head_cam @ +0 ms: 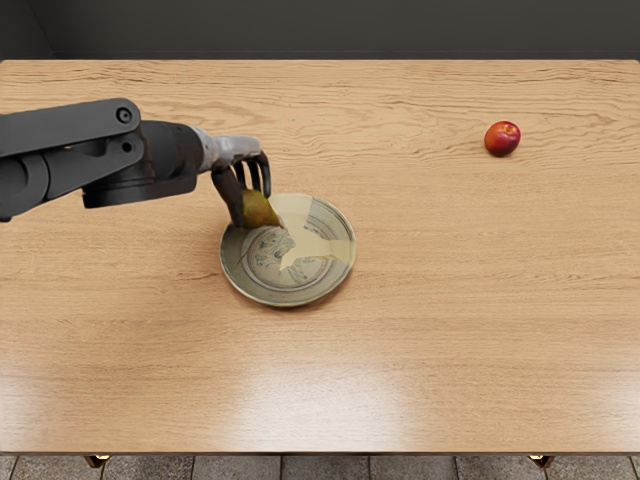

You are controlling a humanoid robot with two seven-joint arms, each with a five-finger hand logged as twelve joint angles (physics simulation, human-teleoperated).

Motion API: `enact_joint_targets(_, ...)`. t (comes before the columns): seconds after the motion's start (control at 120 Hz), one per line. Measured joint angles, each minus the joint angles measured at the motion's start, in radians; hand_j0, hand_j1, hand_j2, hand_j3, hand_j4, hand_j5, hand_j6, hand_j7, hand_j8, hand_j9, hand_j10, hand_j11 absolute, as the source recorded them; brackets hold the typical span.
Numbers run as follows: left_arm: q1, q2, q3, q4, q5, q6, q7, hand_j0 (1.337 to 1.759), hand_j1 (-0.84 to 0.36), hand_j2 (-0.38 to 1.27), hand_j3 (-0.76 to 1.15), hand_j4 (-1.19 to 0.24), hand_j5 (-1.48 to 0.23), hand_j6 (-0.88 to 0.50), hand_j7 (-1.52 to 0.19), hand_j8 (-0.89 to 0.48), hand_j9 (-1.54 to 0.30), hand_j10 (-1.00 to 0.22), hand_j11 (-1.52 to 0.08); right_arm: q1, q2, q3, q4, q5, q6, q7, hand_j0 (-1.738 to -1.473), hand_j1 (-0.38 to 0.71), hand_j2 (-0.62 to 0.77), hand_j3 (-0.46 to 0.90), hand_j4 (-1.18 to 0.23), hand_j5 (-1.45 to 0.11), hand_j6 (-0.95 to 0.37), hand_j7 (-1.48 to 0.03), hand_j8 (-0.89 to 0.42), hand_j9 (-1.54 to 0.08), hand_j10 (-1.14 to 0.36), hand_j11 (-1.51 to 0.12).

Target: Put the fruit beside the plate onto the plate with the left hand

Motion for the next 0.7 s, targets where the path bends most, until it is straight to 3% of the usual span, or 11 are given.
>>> enact_joint_targets(0.117,0.003,-0.004,-0.006,0.008,-0.020,-0.016,0.000,1.658,-0.04,0.27,0.00,-0.36,-0.51,-0.26,-0.50,-0.28,-0.50,-0.38,-0.50,0.000,0.000,0.000,0.001,0.000,0.000,0.000,-1.658,-0.31,-0.01,0.00,-0.03,-0.04,-0.03,-0.04,-0.03,-0.04,-0.03,-0.04)
enact_joint_targets(0.258,0.007,0.001,-0.017,0.009,-0.054,-0.027,0.000,1.658,0.16,0.14,0.00,-0.18,-0.25,-0.13,-0.25,-0.14,-0.25,-0.19,-0.25,-0.001,0.000,0.000,0.001,0.000,0.000,0.000,-1.658,-0.31,-0.01,0.00,-0.03,-0.04,-0.03,-0.04,-0.03,-0.04,-0.03,-0.04)
enact_joint_targets(0.375,0.022,0.044,-0.051,0.018,-0.145,-0.062,0.000,1.658,0.24,0.08,0.00,-0.10,-0.14,-0.07,-0.14,-0.08,-0.14,-0.11,-0.14,-0.001,-0.001,0.000,0.000,0.000,0.000,0.000,-1.658,-0.31,-0.01,0.00,-0.03,-0.04,-0.03,-0.04,-0.03,-0.04,-0.03,-0.04)
enact_joint_targets(0.575,0.073,0.253,-0.159,0.054,-0.377,-0.359,0.000,1.658,0.31,0.03,0.00,-0.04,-0.05,-0.03,-0.05,-0.03,-0.05,-0.04,-0.05,0.001,0.001,0.000,0.001,0.000,0.000,0.000,-1.658,-0.31,-0.01,0.00,-0.03,-0.04,-0.03,-0.04,-0.03,-0.04,-0.03,-0.04)
enact_joint_targets(0.7,0.078,0.389,-0.179,0.079,-0.479,-0.441,0.000,1.658,0.33,0.02,0.00,-0.02,-0.03,-0.02,-0.03,-0.02,-0.03,-0.02,-0.03,0.001,0.001,0.001,0.001,0.000,0.000,0.000,-1.658,-0.31,-0.01,0.00,-0.03,-0.04,-0.03,-0.04,-0.03,-0.04,-0.03,-0.04)
